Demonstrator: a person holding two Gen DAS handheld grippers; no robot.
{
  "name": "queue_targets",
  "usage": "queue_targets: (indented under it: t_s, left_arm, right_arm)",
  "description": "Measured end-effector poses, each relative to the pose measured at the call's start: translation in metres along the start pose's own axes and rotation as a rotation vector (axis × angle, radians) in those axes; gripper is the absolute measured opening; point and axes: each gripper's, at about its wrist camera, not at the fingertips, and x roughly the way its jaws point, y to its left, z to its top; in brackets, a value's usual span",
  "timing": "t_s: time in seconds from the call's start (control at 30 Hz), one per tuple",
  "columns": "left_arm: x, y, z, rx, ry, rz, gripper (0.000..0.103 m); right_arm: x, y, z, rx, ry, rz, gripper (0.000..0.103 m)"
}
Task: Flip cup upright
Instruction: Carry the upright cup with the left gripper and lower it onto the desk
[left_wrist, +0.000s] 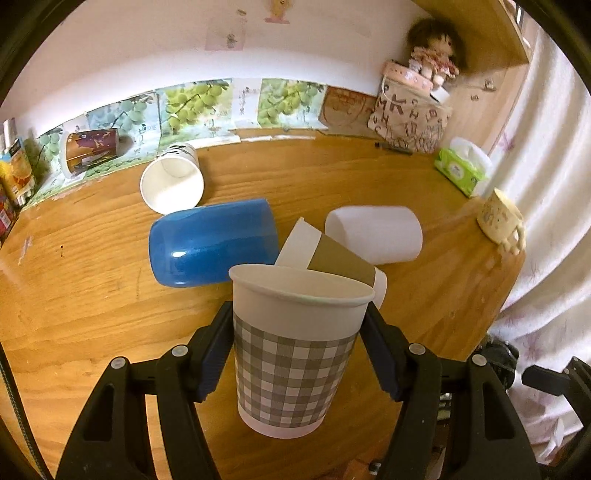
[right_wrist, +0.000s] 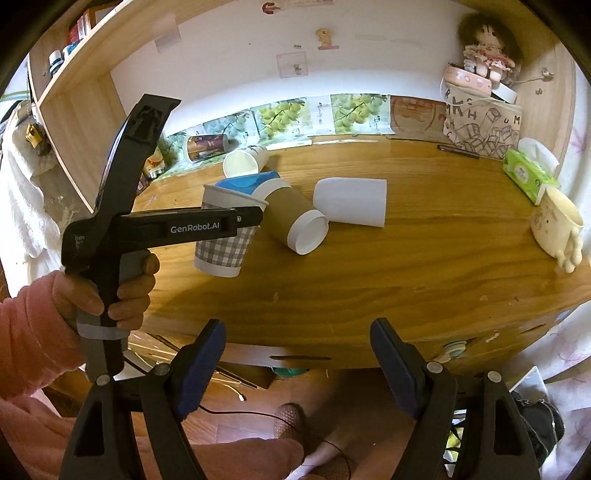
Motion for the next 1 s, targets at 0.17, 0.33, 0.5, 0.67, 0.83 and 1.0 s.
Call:
queue_targets:
  t_s: [0.17, 0.33, 0.5, 0.67, 0.83, 1.0]
  left_arm:
    - [0.000, 0.002, -0.003, -0.063, -0.075, 0.035, 0.070]
    - [0.003, 0.006, -0.008, -0.119, -0.107, 0.077, 0.070]
    - [0.004, 0.007, -0.020, -0.150, -0.125, 0.105, 0.070]
    - [-0.001, 0.006, -0.029, -0.178, -0.136, 0.121, 0.070]
    - [-0.001, 0.005, -0.043, -0.213, -0.113, 0.124, 0.070]
    - [-0.008, 0.001, -0.053, -0.209, -0.116, 0.142, 0.070]
  right_arm:
    - [-0.005, -0.004, -0.003, -0.016, 0.013, 0.002, 0.081]
    - [-0.005, -0.008, -0.007, -0.024, 0.034, 0.010, 0.081]
    - [-0.002, -0.008, -0.014, -0.070, 0.066, 0.029, 0.081]
    - [-0.005, -0.007, -0.017, -0.098, 0.082, 0.050, 0.081]
    - [-0.008, -0.008, -0.018, -0.115, 0.077, 0.057, 0.081]
    - [-0.012, -0.009, -0.023, -0.125, 0.076, 0.063, 0.081]
